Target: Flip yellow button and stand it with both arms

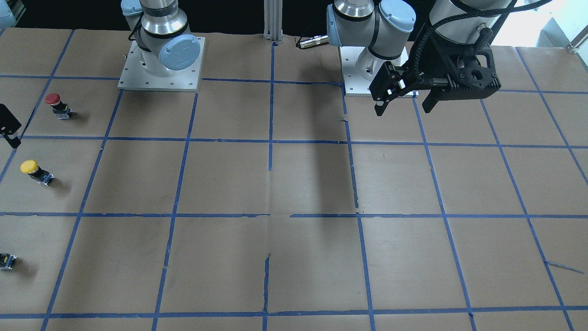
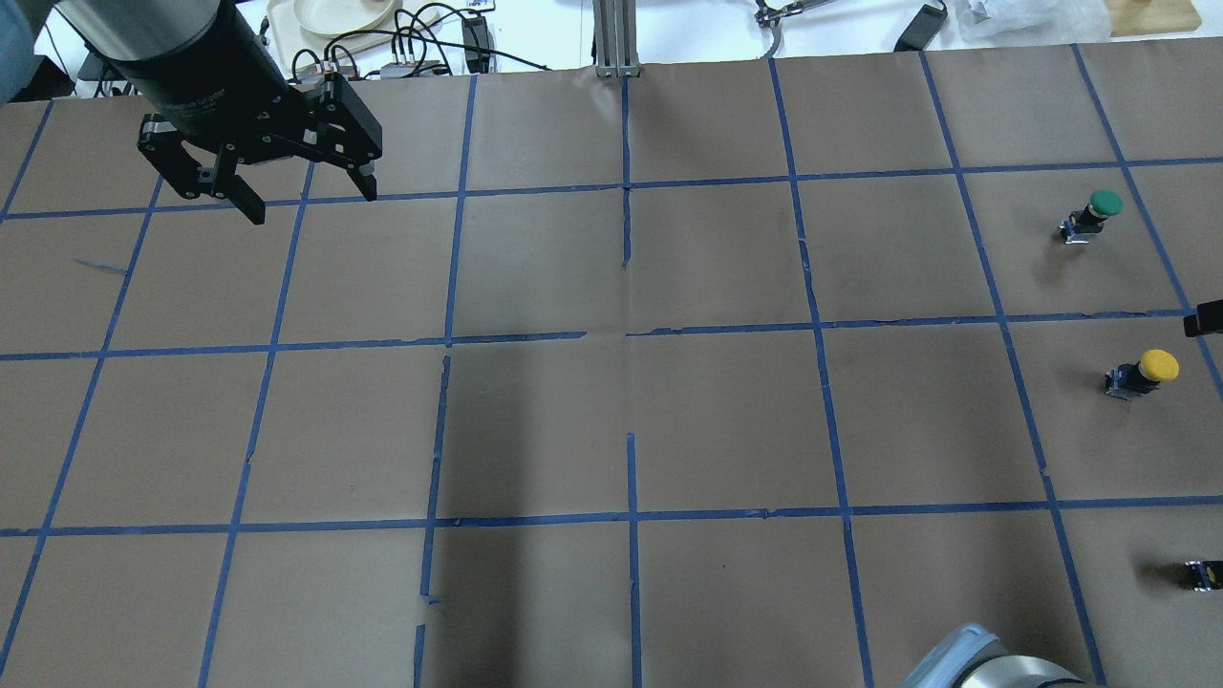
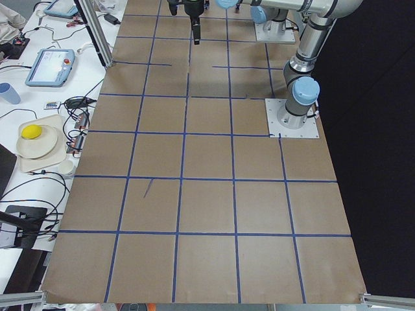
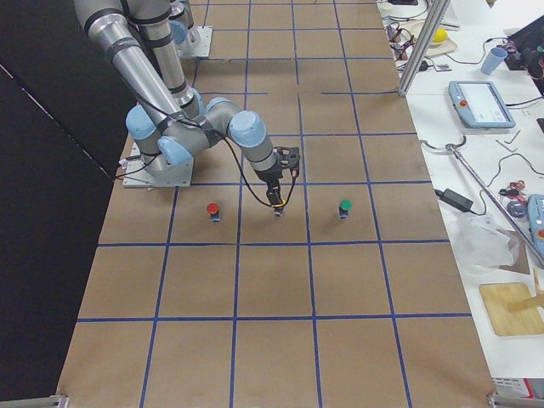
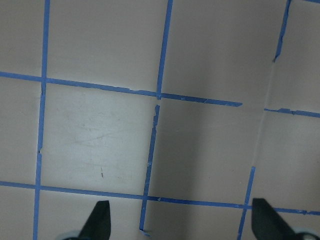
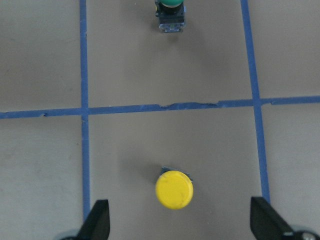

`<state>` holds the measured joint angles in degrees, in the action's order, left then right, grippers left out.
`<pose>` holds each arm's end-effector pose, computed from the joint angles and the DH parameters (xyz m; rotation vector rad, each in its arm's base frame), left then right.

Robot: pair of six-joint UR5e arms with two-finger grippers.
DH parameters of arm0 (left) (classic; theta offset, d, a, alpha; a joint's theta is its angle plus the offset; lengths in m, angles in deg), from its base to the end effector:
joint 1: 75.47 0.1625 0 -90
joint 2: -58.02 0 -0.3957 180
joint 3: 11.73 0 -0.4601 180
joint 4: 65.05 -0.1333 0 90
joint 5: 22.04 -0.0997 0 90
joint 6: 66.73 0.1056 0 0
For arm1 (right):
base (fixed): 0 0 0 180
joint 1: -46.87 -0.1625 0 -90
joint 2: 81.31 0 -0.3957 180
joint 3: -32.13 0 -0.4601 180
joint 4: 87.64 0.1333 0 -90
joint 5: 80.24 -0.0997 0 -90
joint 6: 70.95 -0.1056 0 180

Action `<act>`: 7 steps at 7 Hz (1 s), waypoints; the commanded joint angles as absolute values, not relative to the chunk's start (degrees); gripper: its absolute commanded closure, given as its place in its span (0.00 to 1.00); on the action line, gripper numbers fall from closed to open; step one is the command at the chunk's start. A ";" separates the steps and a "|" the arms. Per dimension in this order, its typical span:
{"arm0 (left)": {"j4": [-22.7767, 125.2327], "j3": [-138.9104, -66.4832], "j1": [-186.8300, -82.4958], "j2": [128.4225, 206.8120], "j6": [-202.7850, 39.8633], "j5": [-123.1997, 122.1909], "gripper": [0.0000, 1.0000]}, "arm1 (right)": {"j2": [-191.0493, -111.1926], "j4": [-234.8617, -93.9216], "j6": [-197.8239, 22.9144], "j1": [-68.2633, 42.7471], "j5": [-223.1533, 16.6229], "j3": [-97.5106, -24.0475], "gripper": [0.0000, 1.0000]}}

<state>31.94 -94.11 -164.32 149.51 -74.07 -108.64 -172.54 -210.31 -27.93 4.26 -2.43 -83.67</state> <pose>-0.1282 -0.5686 0.5003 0.2289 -3.0745 -0.0280 -0.2797 -0.4687 0.2787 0.0938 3.0665 -0.3855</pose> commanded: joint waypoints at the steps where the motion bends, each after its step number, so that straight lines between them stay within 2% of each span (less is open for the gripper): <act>1: 33.81 -93.99 -163.80 149.52 -74.03 -108.70 0.00 | -174.55 -193.19 -43.63 -6.25 3.57 -73.38 0.00; 5: 35.40 -93.38 -163.53 149.52 -74.02 -108.78 0.00 | -180.10 -176.54 -72.12 -30.76 9.29 -66.34 0.00; 7: 36.02 -93.29 -163.71 149.52 -74.02 -108.70 0.00 | -180.01 -171.00 -74.73 -38.35 9.84 -60.45 0.00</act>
<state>35.60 -93.35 -163.59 149.52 -73.98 -108.72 -179.93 -174.72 -72.52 -33.58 9.31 -64.06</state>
